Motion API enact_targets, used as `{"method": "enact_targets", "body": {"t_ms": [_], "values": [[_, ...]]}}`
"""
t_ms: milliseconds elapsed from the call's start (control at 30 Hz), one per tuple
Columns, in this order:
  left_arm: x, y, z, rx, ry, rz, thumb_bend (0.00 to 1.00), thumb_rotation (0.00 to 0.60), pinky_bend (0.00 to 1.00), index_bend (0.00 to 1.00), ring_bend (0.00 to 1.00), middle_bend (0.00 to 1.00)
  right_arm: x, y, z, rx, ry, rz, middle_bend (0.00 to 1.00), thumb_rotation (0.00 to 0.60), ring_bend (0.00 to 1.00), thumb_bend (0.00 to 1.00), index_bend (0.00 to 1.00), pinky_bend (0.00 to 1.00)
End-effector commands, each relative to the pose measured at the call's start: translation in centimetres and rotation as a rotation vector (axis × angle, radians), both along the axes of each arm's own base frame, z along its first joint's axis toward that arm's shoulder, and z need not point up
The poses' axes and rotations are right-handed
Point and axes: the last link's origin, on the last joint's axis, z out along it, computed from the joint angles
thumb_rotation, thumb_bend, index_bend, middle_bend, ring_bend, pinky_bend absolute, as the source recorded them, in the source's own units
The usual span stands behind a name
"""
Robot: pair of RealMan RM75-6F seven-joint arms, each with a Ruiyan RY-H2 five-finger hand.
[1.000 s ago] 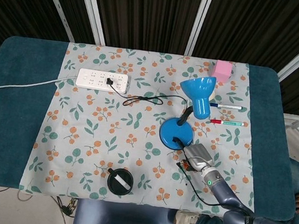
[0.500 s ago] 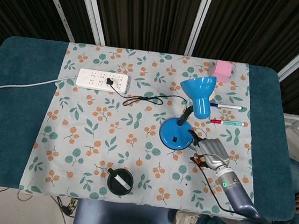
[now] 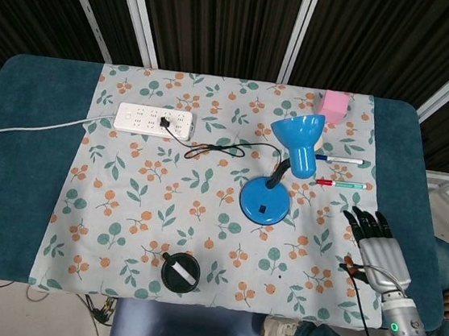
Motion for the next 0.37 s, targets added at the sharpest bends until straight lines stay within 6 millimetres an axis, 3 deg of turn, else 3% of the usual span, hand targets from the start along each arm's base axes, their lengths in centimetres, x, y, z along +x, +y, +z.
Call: {"method": "enact_targets", "body": {"t_ms": [33, 200, 367], "values": [[0.1, -0.1, -0.1, 0.0, 0.002, -0.001, 0.28, 0.6, 0.11, 0.04, 0.0, 0.04, -2.5, 2.6, 1.7, -0.06, -0.027, -0.055, 0.04, 0.6, 0.06, 0.38, 0.02, 0.0], [0.1, 0.0, -0.3, -0.01, 0.008, -0.003, 0.28, 0.6, 0.11, 0.04, 0.0, 0.04, -4.3, 4.1, 2.8, -0.19, -0.032, -0.028, 0.04, 0.6, 0.06, 0.33, 0.02, 0.0], [0.4, 0.0, -0.7, -0.024, 0.013, -0.017, 0.28, 0.6, 0.11, 0.04, 0.0, 0.04, -5.1, 4.1, 3.1, -0.213, -0.022, -0.009, 0.04, 0.6, 0.06, 0.33, 0.01, 0.0]]}}
